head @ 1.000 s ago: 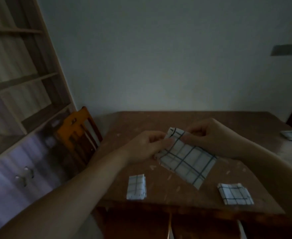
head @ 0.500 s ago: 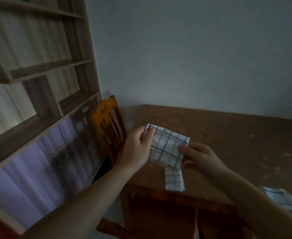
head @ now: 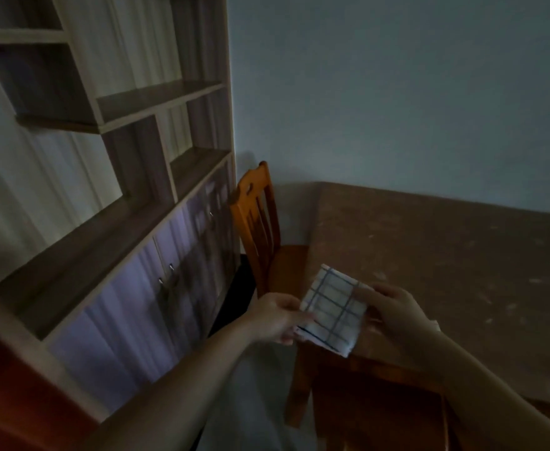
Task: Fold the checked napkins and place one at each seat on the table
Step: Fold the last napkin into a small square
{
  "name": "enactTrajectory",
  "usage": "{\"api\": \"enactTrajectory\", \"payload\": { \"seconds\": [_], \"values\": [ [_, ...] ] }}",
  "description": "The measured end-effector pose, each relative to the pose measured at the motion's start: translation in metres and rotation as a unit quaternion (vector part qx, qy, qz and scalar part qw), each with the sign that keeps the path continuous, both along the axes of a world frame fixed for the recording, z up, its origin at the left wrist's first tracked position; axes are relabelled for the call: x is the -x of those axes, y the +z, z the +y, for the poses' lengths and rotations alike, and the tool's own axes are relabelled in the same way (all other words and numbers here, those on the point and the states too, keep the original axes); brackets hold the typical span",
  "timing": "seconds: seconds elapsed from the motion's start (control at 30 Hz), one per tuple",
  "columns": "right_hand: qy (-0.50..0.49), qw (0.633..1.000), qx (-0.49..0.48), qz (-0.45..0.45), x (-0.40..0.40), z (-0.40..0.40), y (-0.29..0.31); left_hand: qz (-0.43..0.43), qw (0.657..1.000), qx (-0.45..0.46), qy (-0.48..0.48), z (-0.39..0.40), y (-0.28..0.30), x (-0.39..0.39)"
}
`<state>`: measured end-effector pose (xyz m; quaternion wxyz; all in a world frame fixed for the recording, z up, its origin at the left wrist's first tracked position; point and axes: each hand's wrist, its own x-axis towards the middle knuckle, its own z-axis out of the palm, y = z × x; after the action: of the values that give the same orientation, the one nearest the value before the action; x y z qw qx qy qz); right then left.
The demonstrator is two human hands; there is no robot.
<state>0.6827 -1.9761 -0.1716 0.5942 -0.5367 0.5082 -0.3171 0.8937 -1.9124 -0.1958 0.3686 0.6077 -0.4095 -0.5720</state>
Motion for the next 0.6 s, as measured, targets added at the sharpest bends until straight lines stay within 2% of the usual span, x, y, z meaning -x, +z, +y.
{"api": "enactTrajectory", "payload": {
  "seconds": [0.03, 0.1, 0.2, 0.33, 0.5, 0.6],
  "values": [
    [-0.033, 0.999, -0.001, -0.026, -0.009, -0.006, -0.010, 0.032, 0.999, -0.009, 0.017, -0.010, -0.008, -0.001],
    [-0.016, 0.999, -0.024, -0.044, -0.030, -0.017, -0.027, 0.102, 0.991, -0.013, 0.092, -0.036, -0.024, -0.003],
    [0.002, 0.998, -0.051, -0.042, -0.058, -0.044, -0.051, 0.086, 0.987, -0.010, 0.138, -0.079, -0.041, -0.011],
    [-0.064, 0.996, -0.051, -0.028, -0.081, -0.085, -0.066, 0.041, 0.991, -0.027, 0.123, -0.128, -0.052, -0.027],
    [-0.136, 0.989, -0.057, 0.003, -0.093, -0.144, -0.086, 0.081, 0.992, -0.077, 0.057, -0.189, -0.067, -0.041],
    [-0.186, 0.980, -0.065, 0.033, -0.105, -0.186, -0.112, 0.071, 0.994, -0.078, 0.033, -0.235, -0.091, -0.048]
  ]
}}
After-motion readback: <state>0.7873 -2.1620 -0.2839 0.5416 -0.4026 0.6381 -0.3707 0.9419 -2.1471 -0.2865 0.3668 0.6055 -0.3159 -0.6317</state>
